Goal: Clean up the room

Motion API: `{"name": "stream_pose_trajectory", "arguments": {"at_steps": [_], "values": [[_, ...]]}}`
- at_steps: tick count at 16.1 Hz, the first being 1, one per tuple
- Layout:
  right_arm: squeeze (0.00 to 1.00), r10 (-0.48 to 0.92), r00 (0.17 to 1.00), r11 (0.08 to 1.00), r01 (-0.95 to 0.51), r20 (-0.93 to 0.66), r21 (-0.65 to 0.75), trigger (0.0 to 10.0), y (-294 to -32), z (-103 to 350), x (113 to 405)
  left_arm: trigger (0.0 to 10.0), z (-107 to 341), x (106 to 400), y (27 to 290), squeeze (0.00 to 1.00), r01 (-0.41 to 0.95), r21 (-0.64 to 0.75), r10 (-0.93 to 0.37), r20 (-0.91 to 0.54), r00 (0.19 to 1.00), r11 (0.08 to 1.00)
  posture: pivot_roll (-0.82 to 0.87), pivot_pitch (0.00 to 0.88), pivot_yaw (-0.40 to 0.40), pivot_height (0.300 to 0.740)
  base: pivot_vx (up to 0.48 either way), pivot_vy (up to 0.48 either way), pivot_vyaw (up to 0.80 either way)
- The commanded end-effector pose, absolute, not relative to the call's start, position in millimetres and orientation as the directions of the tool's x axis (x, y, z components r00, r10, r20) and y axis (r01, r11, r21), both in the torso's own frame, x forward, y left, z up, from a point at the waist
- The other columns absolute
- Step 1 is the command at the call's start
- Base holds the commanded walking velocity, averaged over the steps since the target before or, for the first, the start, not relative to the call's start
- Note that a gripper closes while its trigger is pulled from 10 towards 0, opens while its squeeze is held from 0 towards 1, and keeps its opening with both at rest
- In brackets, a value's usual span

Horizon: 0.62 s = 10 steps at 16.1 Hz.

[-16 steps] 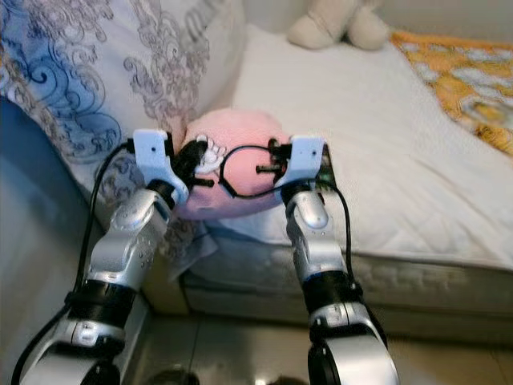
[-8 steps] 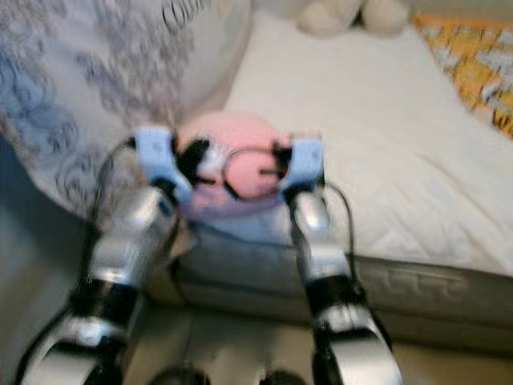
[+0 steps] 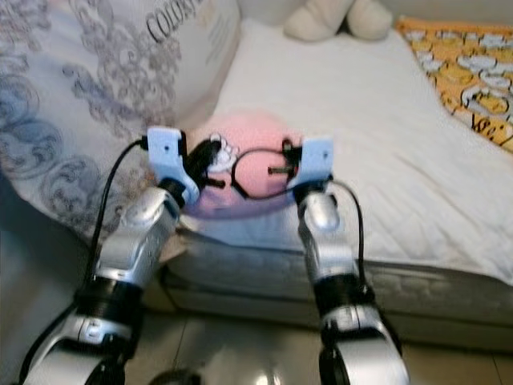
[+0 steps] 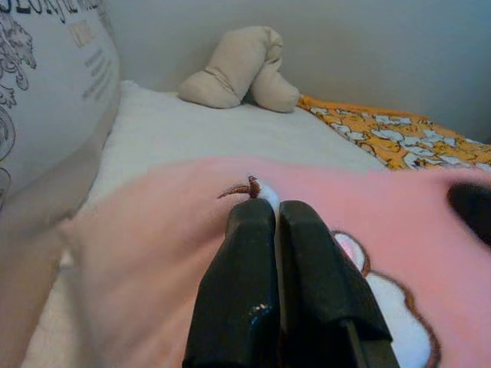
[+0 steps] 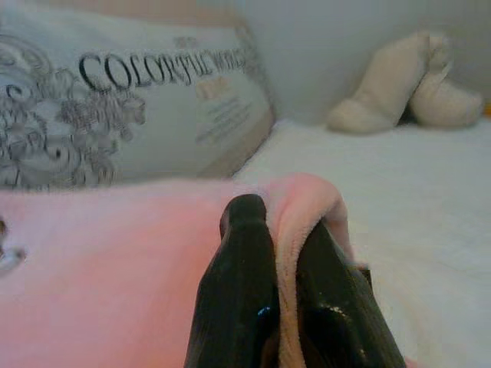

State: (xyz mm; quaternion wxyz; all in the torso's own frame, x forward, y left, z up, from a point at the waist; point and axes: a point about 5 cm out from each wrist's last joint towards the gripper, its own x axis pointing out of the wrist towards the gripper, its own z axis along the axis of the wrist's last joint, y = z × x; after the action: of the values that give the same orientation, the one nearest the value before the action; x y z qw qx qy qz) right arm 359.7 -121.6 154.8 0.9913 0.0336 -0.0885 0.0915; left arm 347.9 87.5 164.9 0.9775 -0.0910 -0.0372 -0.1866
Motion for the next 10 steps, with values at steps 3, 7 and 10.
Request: {"name": "stream_pose_trajectory", "arguments": {"at_steps": [3,7,10], "values": [[0.00,0.136,0.957,0.987,-0.154,0.257,0.053,10.0,-133.3,177.2,367.7,10.0,170.1,351.1,105.3,0.00,0.297,-0.154,-0.277,0.139,0.951,0.942,-0.03,0.000,0.024,0.736,0.000,0.000,0.00],[0.00,0.172,0.930,0.981,-0.192,0.325,0.030,10.0,-129.5,197.4,372.4,10.0,179.1,349.4,103.2,0.00,0.296,-0.130,-0.270,0.189,0.944,0.946,-0.03,0.000,0.023,0.736,0.367,0.000,0.00],[0.00,0.178,0.929,0.980,-0.196,0.324,0.026,10.0,-130.7,199.1,374.9,10.0,179.5,350.5,103.2,0.00,0.284,-0.142,-0.255,0.191,0.948,0.948,-0.03,0.000,0.023,0.736,0.480,0.000,0.00]]}}
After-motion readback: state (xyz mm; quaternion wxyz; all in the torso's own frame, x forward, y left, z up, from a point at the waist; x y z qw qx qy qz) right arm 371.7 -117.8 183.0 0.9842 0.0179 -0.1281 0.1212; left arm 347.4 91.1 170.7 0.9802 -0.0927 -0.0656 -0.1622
